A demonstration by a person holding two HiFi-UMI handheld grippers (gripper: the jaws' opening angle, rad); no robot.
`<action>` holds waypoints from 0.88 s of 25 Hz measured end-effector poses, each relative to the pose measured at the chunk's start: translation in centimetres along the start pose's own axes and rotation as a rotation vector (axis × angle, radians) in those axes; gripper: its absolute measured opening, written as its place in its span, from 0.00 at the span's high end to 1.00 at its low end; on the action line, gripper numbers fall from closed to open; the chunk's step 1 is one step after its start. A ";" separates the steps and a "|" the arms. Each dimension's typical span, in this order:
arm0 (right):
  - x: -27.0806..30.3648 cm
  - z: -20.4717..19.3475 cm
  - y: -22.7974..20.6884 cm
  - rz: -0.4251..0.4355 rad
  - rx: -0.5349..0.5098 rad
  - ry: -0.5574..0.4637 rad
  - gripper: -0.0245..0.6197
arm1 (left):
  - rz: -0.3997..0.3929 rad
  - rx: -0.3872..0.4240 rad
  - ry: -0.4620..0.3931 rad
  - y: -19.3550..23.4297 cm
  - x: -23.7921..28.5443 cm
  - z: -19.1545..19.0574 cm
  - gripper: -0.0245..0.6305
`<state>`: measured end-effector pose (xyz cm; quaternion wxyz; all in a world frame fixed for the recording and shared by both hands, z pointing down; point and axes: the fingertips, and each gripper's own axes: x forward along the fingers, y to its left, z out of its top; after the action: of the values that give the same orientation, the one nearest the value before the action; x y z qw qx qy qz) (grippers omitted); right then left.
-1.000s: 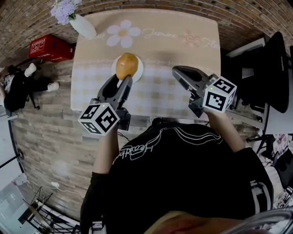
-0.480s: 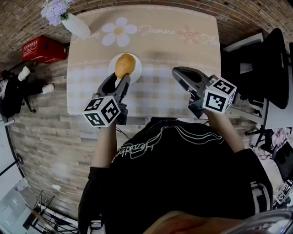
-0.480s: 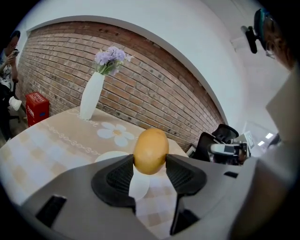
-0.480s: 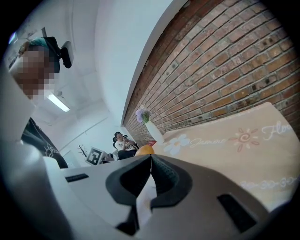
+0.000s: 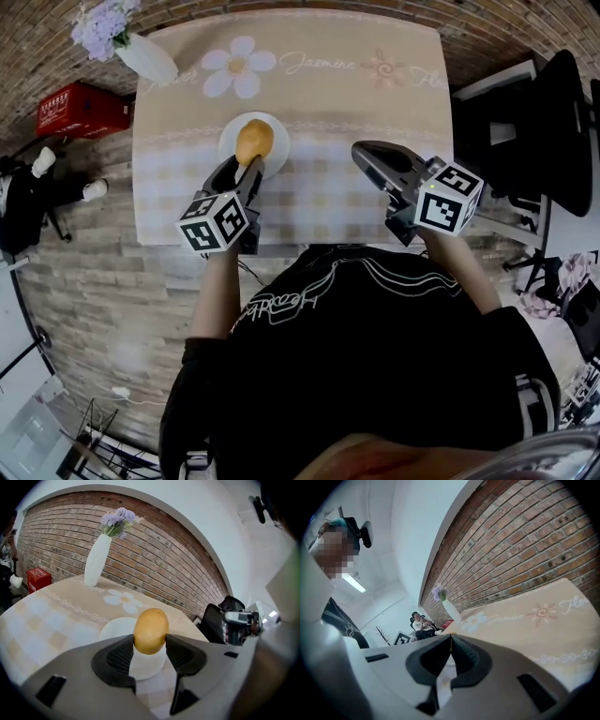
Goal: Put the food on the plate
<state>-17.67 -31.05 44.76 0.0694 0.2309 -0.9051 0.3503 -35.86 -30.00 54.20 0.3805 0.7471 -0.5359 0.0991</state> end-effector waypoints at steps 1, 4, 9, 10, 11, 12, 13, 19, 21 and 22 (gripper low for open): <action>0.0 0.0 0.0 -0.002 0.002 -0.001 0.97 | 0.005 0.005 0.007 0.2 0.2 -0.2 0.64; -0.3 -0.2 -0.2 -0.012 0.007 -0.005 0.97 | 0.020 0.026 0.031 0.5 0.6 -0.9 0.64; -0.7 -0.4 -0.6 -0.026 0.009 -0.007 0.97 | 0.039 0.023 0.055 1.1 0.9 -1.5 0.64; -0.7 -0.4 -0.6 -0.026 0.010 -0.007 0.97 | 0.040 0.019 0.054 1.2 0.9 -1.6 0.64; -0.6 -0.5 -0.6 -0.026 0.010 -0.008 0.97 | 0.040 0.017 0.052 1.2 1.0 -1.6 0.64; -0.6 -0.5 -0.6 -0.025 0.010 -0.008 0.97 | 0.040 0.017 0.050 1.2 1.0 -1.6 0.64; -0.6 -0.5 -0.5 -0.024 0.011 -0.008 0.97 | 0.039 0.020 0.048 1.2 1.0 -1.6 0.64; -0.7 -0.7 -0.4 -0.021 0.016 -0.011 0.97 | 0.036 0.061 0.049 0.9 1.1 -1.7 0.64; -0.6 -0.8 -0.4 -0.018 0.020 -0.011 0.97 | 0.032 0.063 0.053 0.8 1.2 -1.7 0.64; -0.6 -0.8 -0.4 -0.015 0.022 -0.011 0.97 | 0.030 0.062 0.054 0.8 1.2 -1.8 0.63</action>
<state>-17.00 -30.57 45.48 0.0646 0.2403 -0.8999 0.3582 -35.60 -29.80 56.46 0.3701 0.7474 -0.5332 0.1415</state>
